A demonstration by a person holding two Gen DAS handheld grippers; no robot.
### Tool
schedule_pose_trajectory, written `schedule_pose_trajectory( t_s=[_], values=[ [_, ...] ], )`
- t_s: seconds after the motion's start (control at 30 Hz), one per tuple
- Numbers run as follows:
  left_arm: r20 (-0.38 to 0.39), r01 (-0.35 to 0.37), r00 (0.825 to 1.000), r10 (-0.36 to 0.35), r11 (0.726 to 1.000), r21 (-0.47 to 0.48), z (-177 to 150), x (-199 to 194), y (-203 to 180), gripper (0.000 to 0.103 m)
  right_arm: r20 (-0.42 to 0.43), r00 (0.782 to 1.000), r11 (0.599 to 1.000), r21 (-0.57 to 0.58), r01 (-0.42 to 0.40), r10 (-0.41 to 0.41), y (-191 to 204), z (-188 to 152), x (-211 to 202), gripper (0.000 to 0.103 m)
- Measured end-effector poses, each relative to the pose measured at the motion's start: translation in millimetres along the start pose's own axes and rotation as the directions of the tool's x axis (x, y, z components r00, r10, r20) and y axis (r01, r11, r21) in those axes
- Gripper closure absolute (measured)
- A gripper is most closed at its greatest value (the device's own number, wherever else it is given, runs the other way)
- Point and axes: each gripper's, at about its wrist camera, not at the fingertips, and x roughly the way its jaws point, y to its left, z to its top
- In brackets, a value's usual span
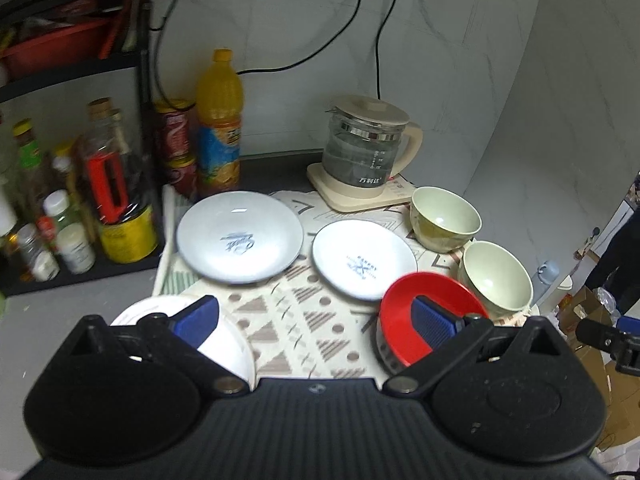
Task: Organize plates and bowls
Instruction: 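Move both grippers past the red bowl toward the large pale green bowl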
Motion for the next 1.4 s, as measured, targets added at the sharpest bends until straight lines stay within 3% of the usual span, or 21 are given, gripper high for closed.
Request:
schedule_pose_trajectory(
  t_s=[0.4,0.7,0.93,1.13,1.3,1.4],
  values=[
    [-0.066,0.070,0.996,-0.065,0.995,0.068,46,69,-18,0.002,-0.053,0.997,0.995,0.071,0.066,-0.062,-13,21,43,0.000],
    [-0.147,0.144,0.981,-0.125,0.981,0.128,54,102,-44,0.004,-0.097,0.991,0.986,0.132,0.103,-0.091,-37,24,60,0.003],
    [-0.174,0.187,0.972,-0.159,0.969,0.164,60,120,-71,0.004,-0.112,0.990,0.977,0.187,0.101,-0.081,-64,24,70,0.015],
    [-0.194,0.189,0.969,-0.153,0.965,0.182,67,141,-100,0.007,-0.126,0.989,0.969,0.222,0.105,-0.078,-91,24,86,0.015],
    [-0.200,0.191,0.968,-0.154,0.965,0.178,71,157,-124,0.008,-0.140,0.990,0.972,0.229,0.061,-0.029,-112,29,108,0.015],
    [-0.217,0.193,0.964,-0.156,0.968,0.159,74,168,-139,0.012,-0.165,0.986,0.972,0.231,0.038,0.001,-126,32,125,0.021]
  ],
)
